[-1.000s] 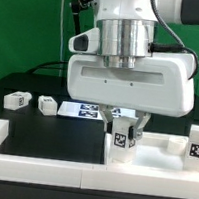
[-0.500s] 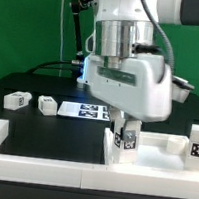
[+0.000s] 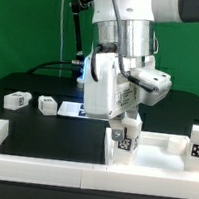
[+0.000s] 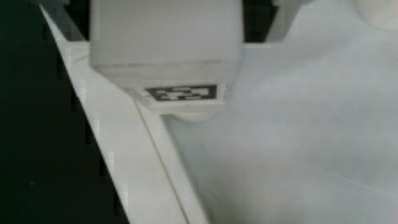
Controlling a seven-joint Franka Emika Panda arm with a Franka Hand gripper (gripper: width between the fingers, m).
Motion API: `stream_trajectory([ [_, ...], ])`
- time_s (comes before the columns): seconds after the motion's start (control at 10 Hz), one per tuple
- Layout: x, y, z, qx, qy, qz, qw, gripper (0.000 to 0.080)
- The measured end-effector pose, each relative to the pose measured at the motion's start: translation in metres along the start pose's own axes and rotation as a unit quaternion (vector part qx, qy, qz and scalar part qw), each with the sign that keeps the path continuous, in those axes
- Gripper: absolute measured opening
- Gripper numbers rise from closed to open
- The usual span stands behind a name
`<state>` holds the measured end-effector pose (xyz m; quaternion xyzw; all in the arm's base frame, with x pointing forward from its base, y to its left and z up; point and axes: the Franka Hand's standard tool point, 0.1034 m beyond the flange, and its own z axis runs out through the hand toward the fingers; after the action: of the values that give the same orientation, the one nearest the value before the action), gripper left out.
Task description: Assemble square table
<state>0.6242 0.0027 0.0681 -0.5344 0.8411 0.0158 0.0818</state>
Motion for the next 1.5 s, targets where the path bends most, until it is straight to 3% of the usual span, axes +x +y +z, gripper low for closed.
stream_trajectory([
  [0.2,0.0,0.0,0.001,0.0,0.001,-0.026,1.0,0.0291],
  [0.3,-0.005,0.003,0.001,-0.002,0.017,-0.107,0.994,0.0474],
  [0.4,-0.011,0.005,0.001,-0.004,0.029,-0.189,0.982,0.0589],
  [0.7,-0.013,0.007,0.002,-0.011,0.03,-0.313,0.949,0.0646],
  [0.8,-0.013,0.007,0.002,-0.011,0.03,-0.332,0.943,0.0646],
  [0.9,-0.012,0.007,0.002,-0.014,0.033,-0.391,0.92,0.0646],
  [1.1,-0.012,0.003,0.001,-0.019,0.052,-0.567,0.822,0.0649],
  [1.3,-0.013,0.004,0.002,-0.019,0.051,-0.57,0.82,0.0649],
  [1.5,-0.012,0.004,0.003,-0.02,0.051,-0.562,0.825,0.0389],
])
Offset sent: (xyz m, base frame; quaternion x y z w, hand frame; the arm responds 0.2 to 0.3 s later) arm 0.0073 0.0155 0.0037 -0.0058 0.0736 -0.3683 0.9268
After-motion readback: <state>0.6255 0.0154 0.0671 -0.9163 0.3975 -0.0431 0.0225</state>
